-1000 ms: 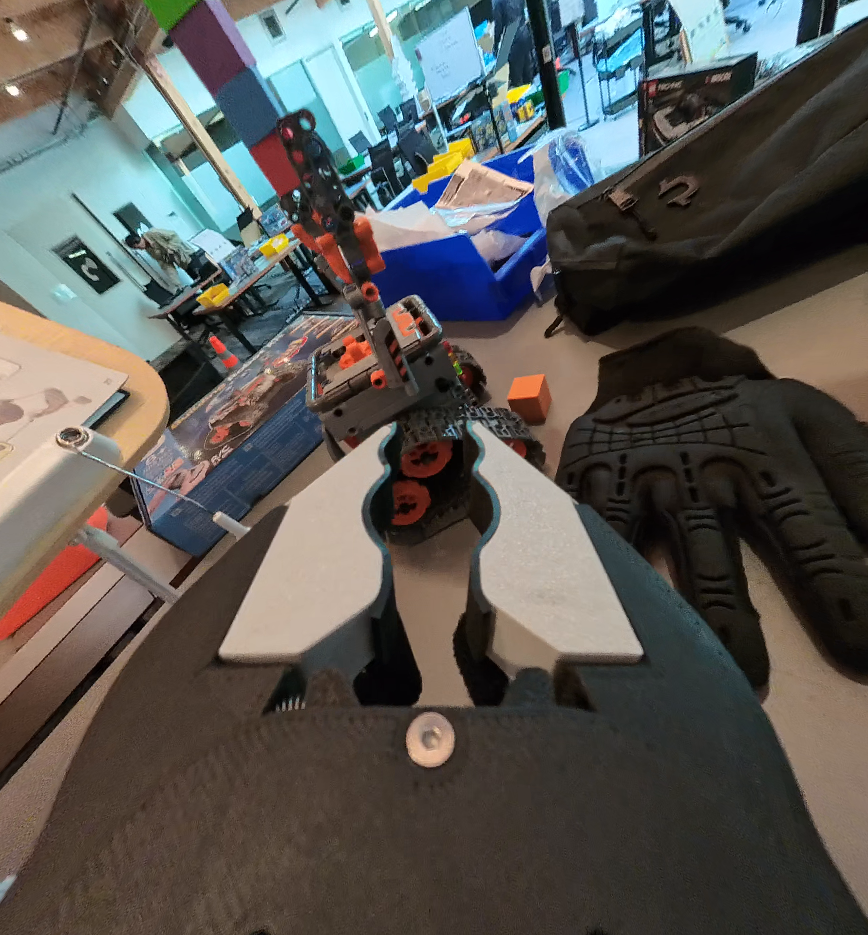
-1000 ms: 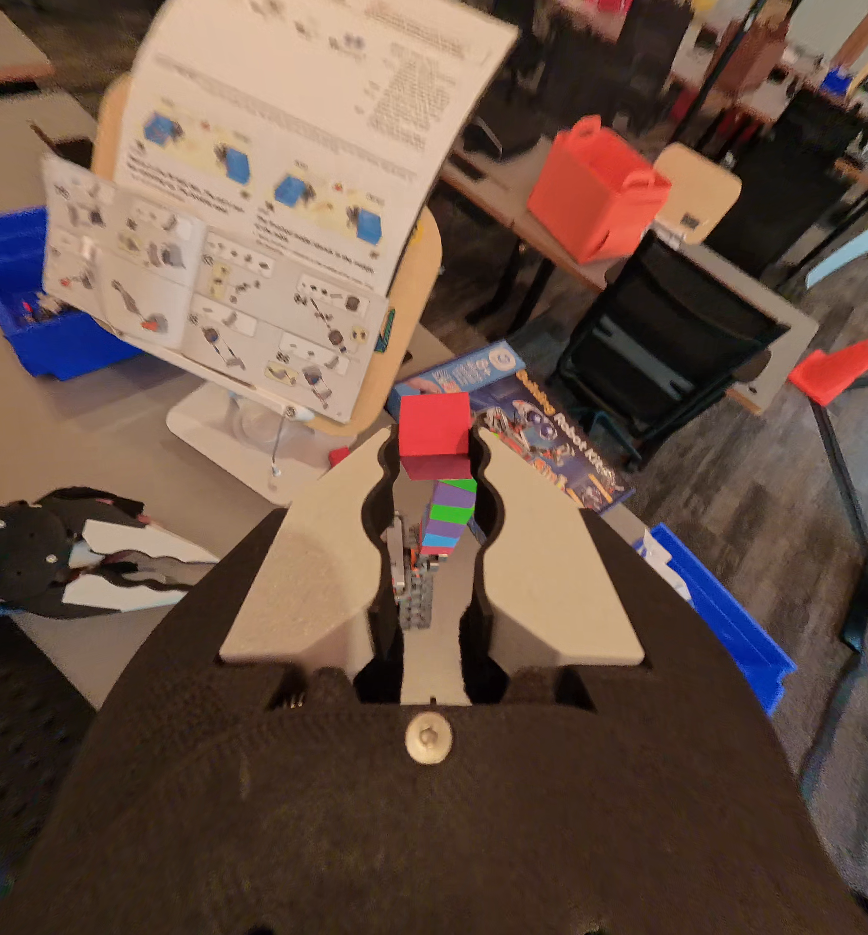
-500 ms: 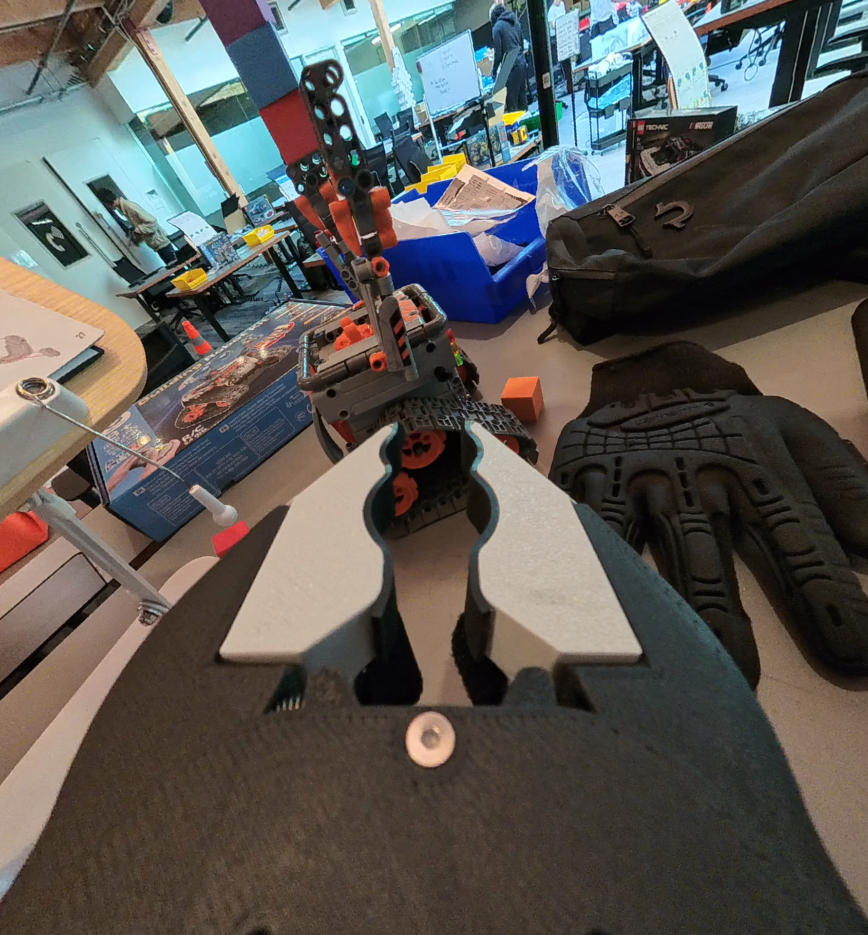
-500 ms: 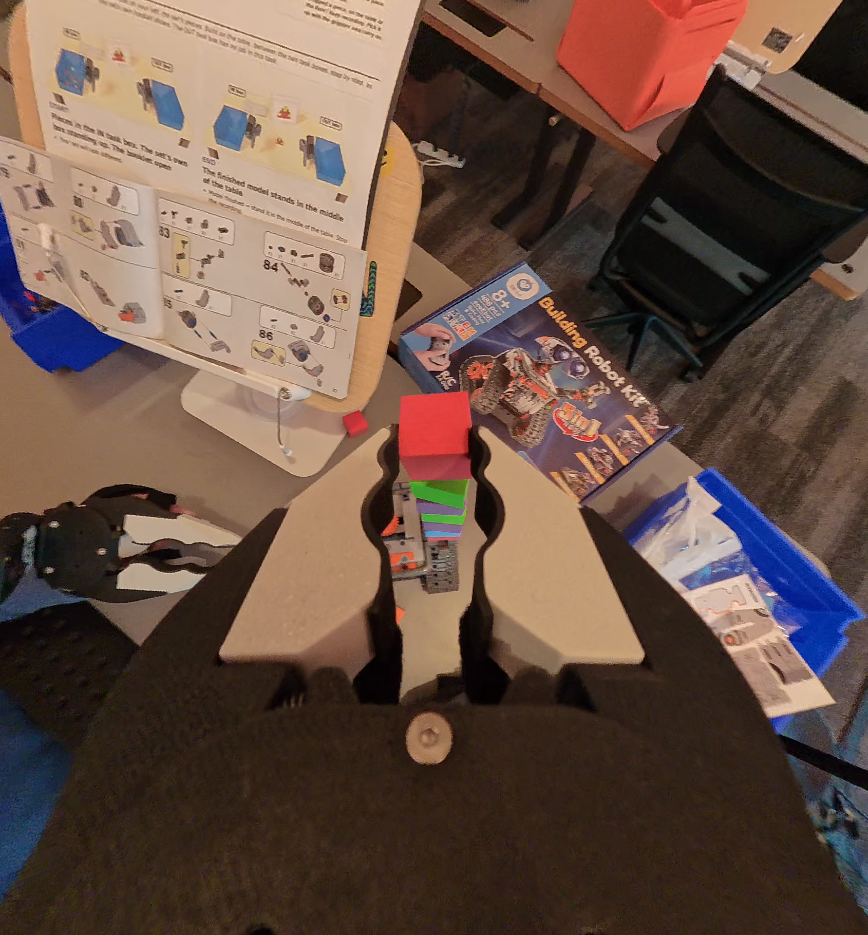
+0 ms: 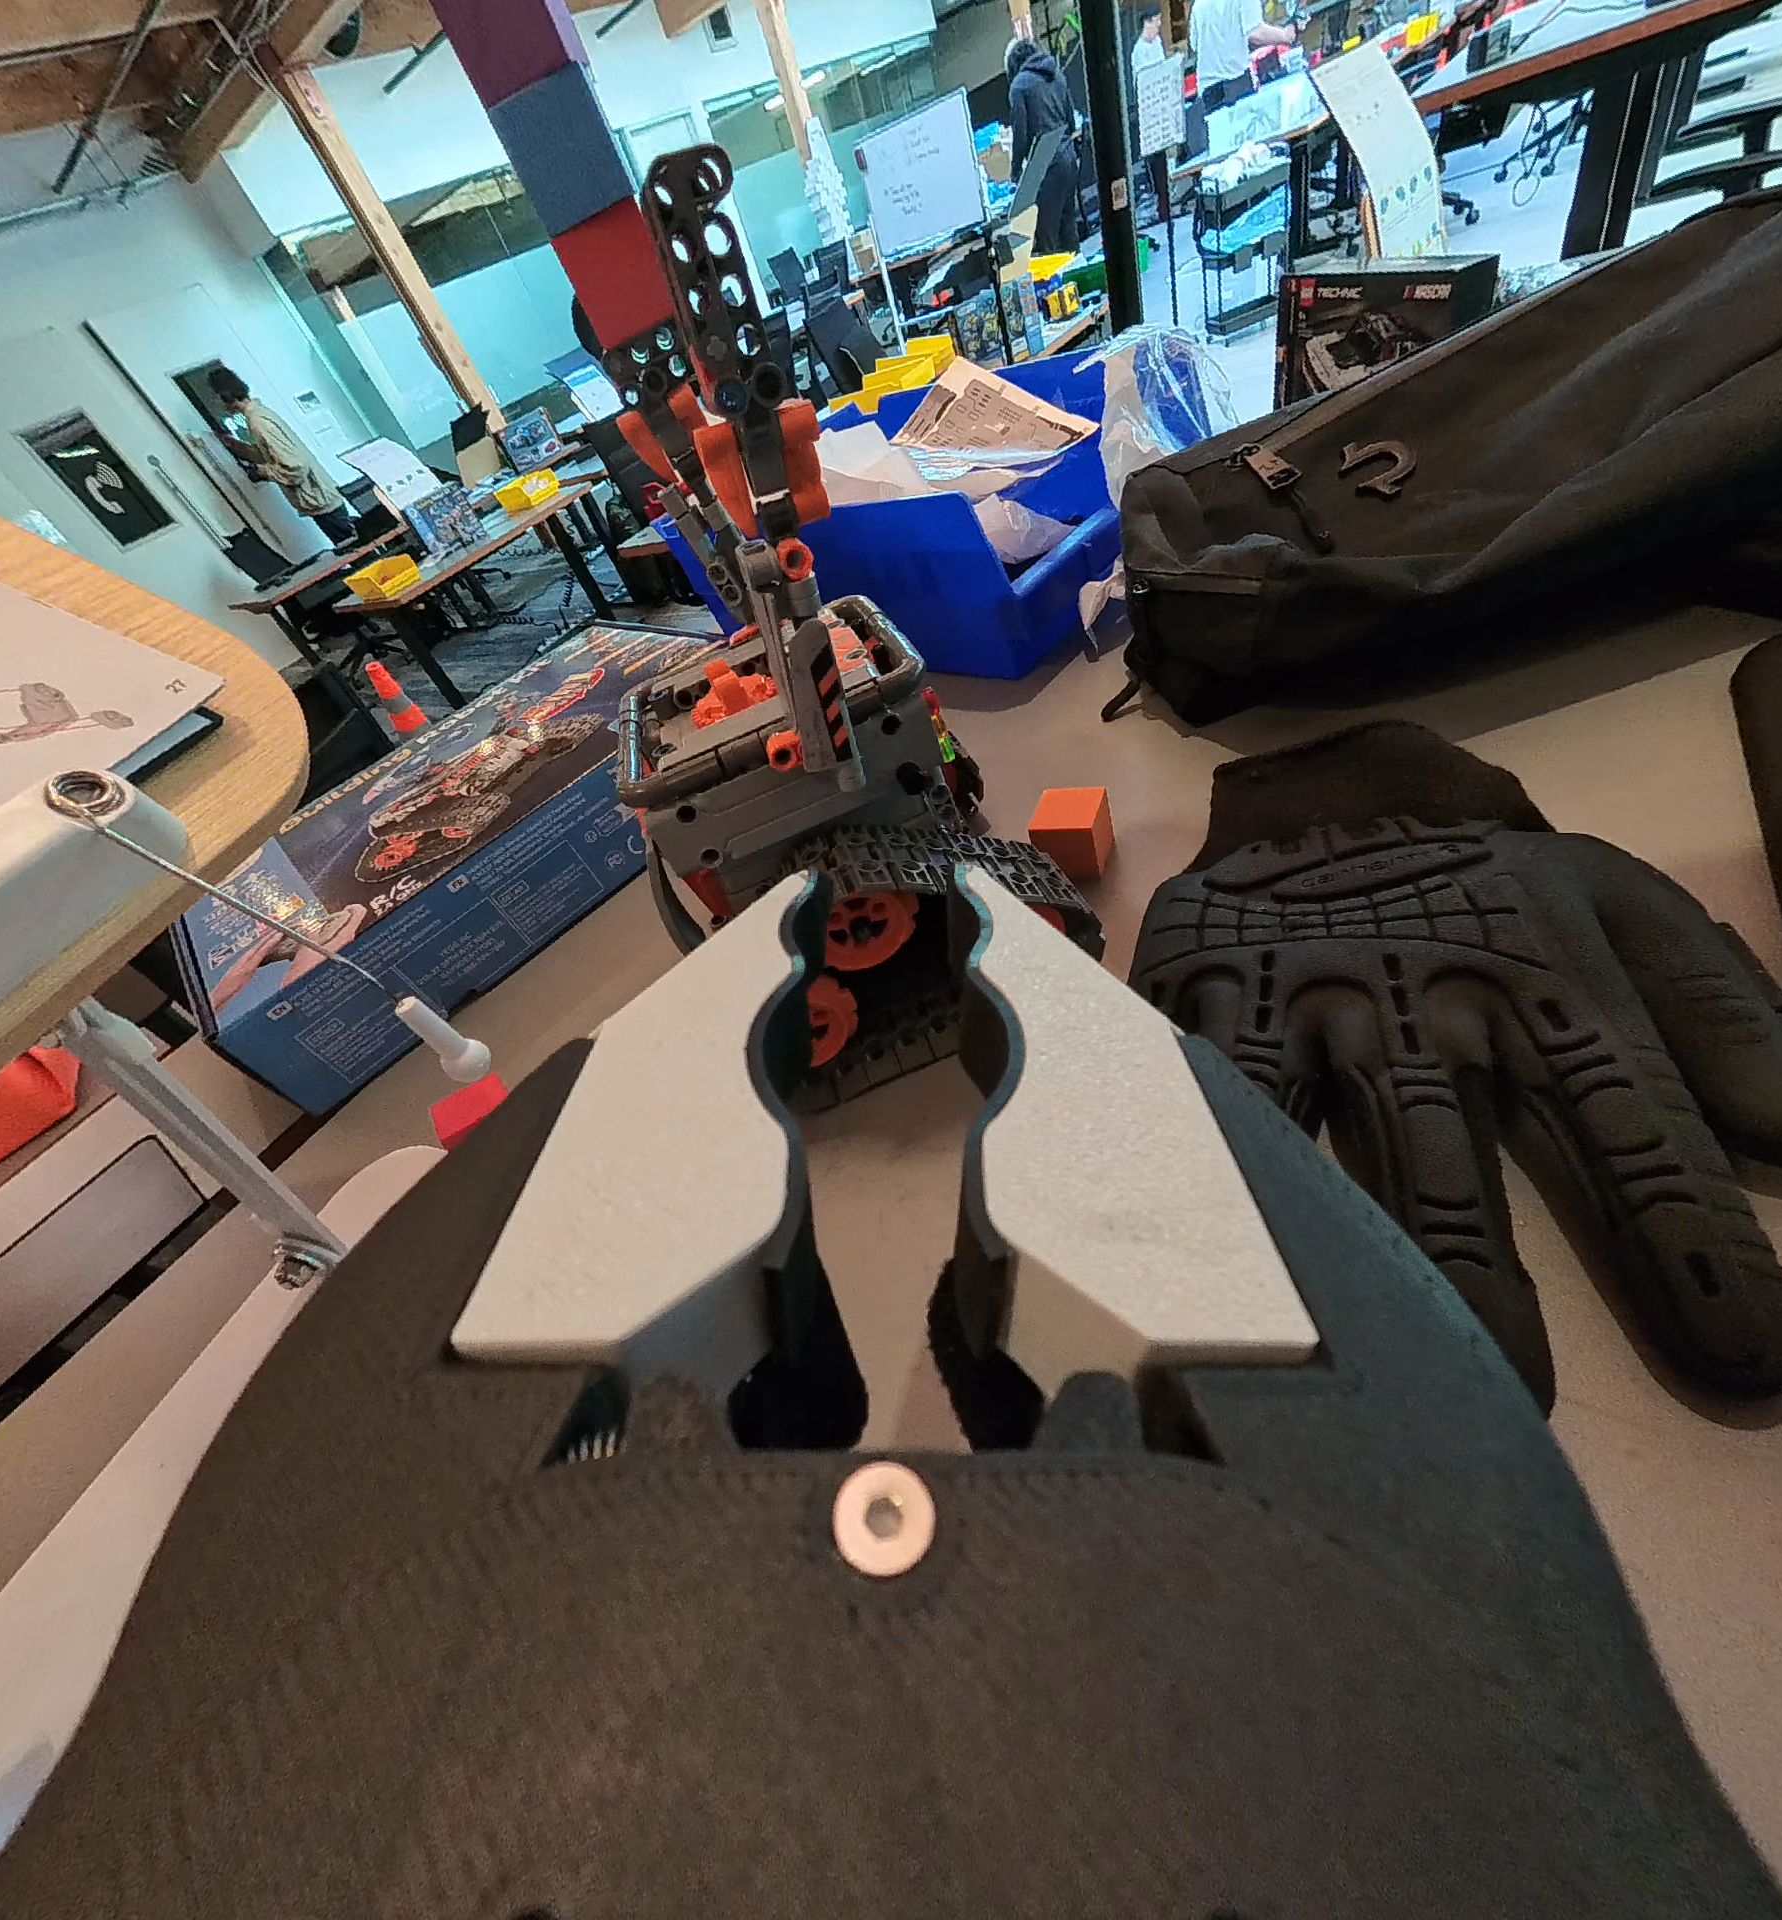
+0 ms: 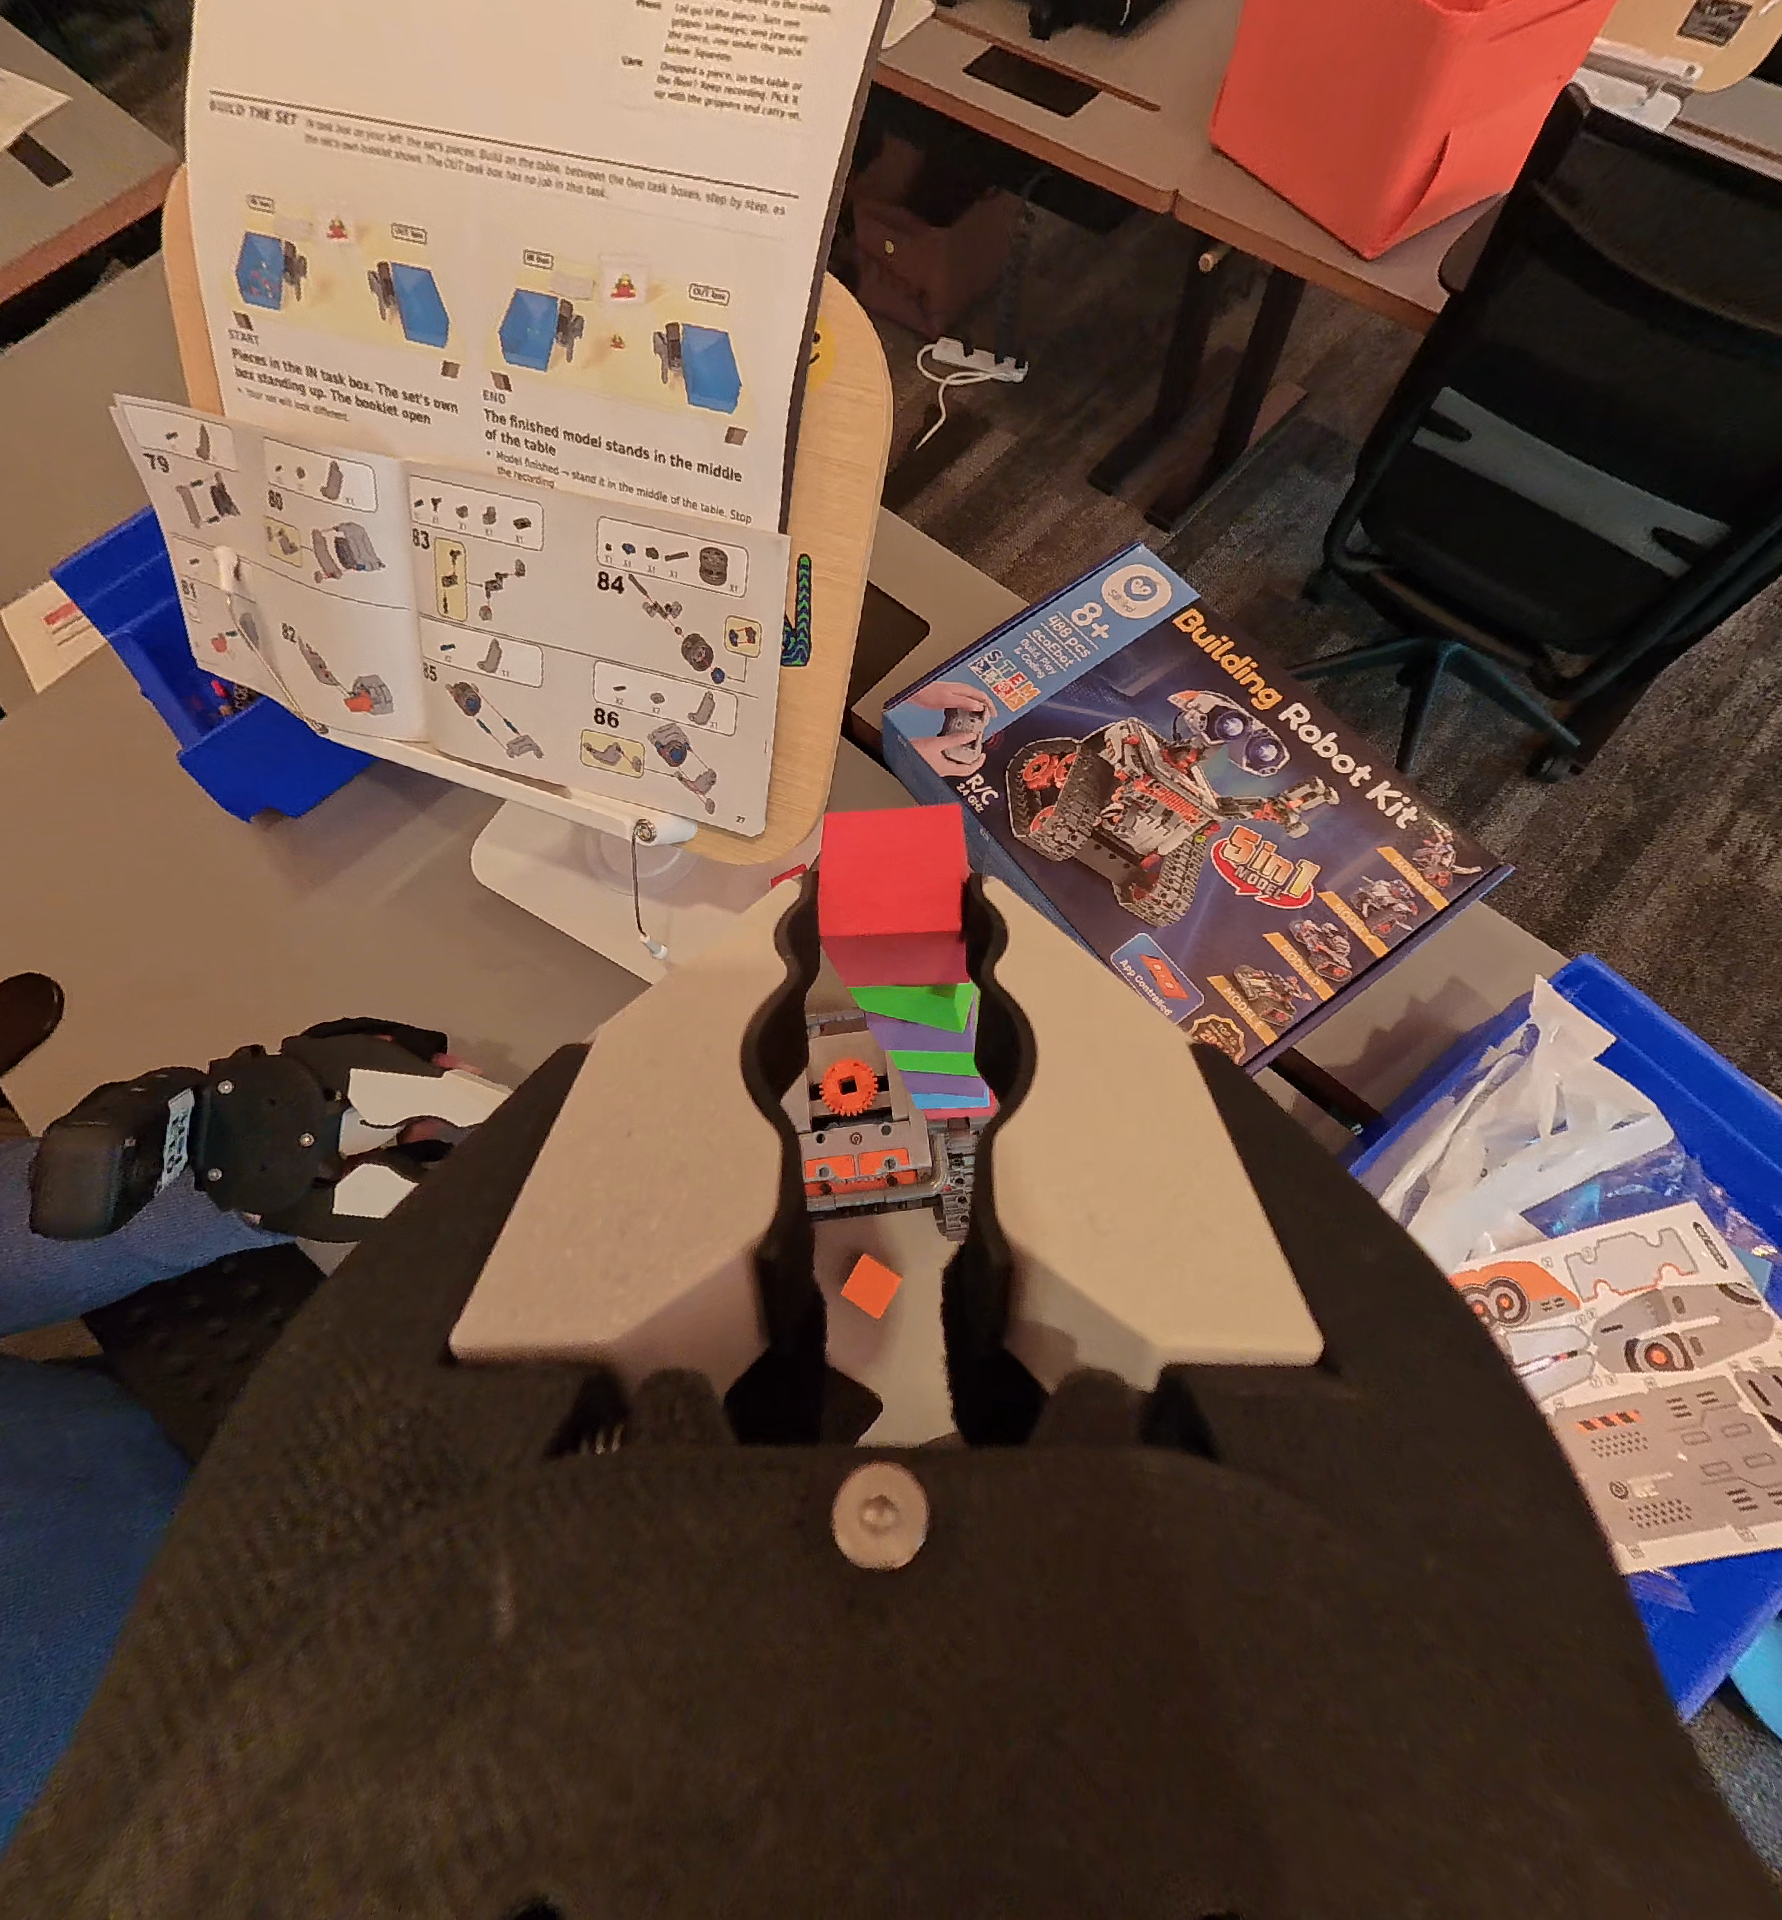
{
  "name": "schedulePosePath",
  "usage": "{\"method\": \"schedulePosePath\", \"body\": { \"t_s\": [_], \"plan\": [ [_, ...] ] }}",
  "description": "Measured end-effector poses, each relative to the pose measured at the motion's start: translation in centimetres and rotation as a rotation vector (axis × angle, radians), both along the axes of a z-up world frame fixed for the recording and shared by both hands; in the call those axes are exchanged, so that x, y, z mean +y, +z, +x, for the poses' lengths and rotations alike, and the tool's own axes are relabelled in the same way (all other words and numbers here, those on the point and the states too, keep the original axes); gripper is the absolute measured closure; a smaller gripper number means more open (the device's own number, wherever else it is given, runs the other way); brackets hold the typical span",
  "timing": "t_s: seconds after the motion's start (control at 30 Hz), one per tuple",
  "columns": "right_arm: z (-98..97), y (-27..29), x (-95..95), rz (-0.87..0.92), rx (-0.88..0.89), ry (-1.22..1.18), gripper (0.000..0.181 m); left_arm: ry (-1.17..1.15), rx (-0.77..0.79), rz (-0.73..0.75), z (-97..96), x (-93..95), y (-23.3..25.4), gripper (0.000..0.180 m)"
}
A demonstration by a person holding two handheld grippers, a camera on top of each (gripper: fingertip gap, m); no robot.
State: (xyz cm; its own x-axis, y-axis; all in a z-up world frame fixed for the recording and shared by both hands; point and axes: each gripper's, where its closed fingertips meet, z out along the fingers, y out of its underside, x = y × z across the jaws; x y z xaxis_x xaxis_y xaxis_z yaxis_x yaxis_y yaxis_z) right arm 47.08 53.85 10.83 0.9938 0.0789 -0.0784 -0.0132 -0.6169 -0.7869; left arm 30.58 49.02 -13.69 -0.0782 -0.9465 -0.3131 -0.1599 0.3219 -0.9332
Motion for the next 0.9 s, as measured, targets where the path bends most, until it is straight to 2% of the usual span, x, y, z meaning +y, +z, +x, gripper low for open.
{"method": "schedulePosePath", "body": {
  "t_s": [0.37, 0.5, 0.57, 0.7, 0.8, 0.9],
  "plan": [
    [0.0, -0.6, -0.1, -0.004, -0.007, 0.003, 0.151, -0.002, -0.002, -0.001, 0.0, 0.1, 0.1, 0.159],
    [0.1, -0.2, -0.2, 0.024, 0.003, -0.002, 0.144, -0.007, -0.001, -0.001, 0.0, 0.0, 0.0, 0.159],
    [0.3, 0.3, -0.6, 0.041, -0.004, -0.018, 0.133, -0.007, -0.003, 0.0, -0.1, 0.0, 0.1, 0.159],
    [0.3, 1.9, -4.0, 0.124, -0.087, -0.074, 0.132, 0.0, -0.01, -0.006, -0.2, 0.3, 0.3, 0.159],
    [-0.3, -0.9, -8.0, 0.098, -0.146, -0.099, 0.133, 0.011, -0.018, -0.02, -0.3, 0.7, 0.4, 0.159],
    [-1.6, -7.8, -10.5, 0.005, -0.115, -0.119, 0.136, 0.012, -0.023, -0.036, -0.3, 0.8, 0.5, 0.159]
  ]
}}
